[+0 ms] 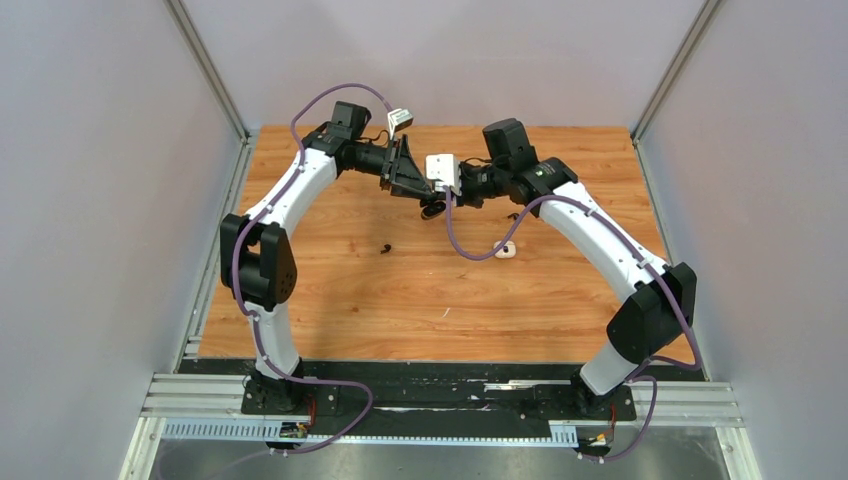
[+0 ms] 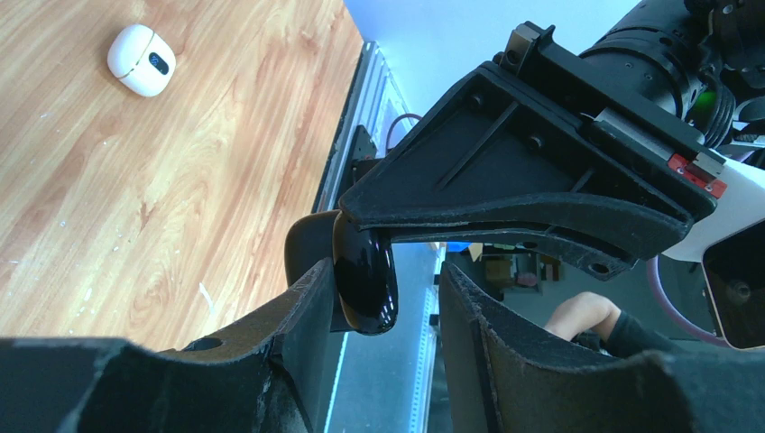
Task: Insert the wireless bluetooth earbuds into the charging case
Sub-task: Pass from the right arm to the left
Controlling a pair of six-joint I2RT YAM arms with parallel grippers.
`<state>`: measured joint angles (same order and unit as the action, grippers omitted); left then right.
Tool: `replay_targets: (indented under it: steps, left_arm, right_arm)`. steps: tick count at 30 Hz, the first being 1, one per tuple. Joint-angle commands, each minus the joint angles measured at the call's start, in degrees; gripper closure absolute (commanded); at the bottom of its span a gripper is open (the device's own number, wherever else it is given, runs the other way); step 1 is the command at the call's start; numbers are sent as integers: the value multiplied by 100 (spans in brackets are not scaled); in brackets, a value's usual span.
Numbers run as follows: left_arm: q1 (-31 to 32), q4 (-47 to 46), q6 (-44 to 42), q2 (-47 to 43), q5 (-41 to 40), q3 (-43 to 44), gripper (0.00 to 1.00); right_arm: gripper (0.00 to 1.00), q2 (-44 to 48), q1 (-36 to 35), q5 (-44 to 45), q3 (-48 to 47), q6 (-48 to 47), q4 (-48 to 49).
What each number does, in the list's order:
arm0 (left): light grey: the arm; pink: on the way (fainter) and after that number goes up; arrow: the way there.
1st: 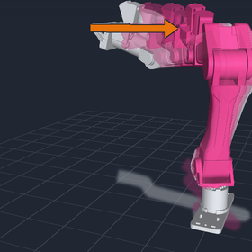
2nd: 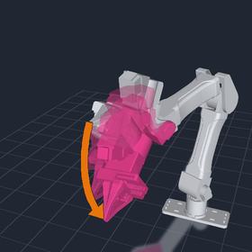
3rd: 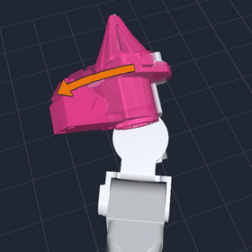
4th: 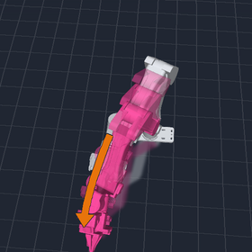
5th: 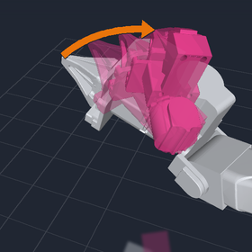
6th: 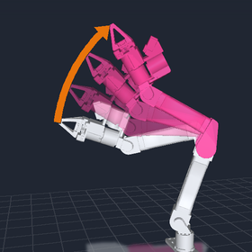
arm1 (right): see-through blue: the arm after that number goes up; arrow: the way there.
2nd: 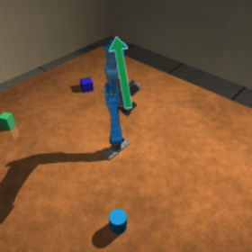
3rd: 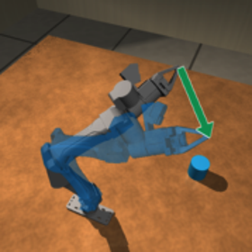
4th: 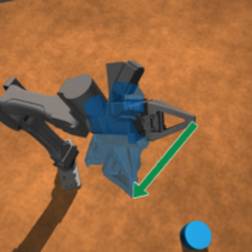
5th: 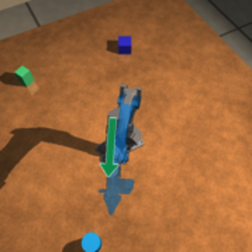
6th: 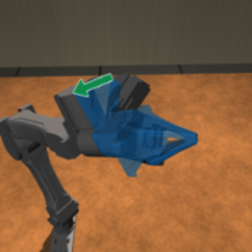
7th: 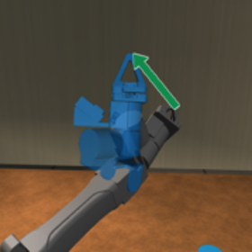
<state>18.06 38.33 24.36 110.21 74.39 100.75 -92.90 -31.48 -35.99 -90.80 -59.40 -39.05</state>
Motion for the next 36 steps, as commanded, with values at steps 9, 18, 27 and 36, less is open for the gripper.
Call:
replay_targets:
  steps: [9,18,27,36]
  left_arm:
    - [13,-54,47,48,171,-29,49]
    - [22,-71,77,79,184,-54,51]
    - [29,-92,90,88,191,-81,57]
    - [46,-251,183,97,305,-107,78]
  right_arm:
    - [100,-77,-50,75,-291,100,291]
    - [100,-126,-117,203,-332,190,417]
    - [100,-157,-125,288,-370,229,485]
    - [100,-160,-157,393,-317,266,579]
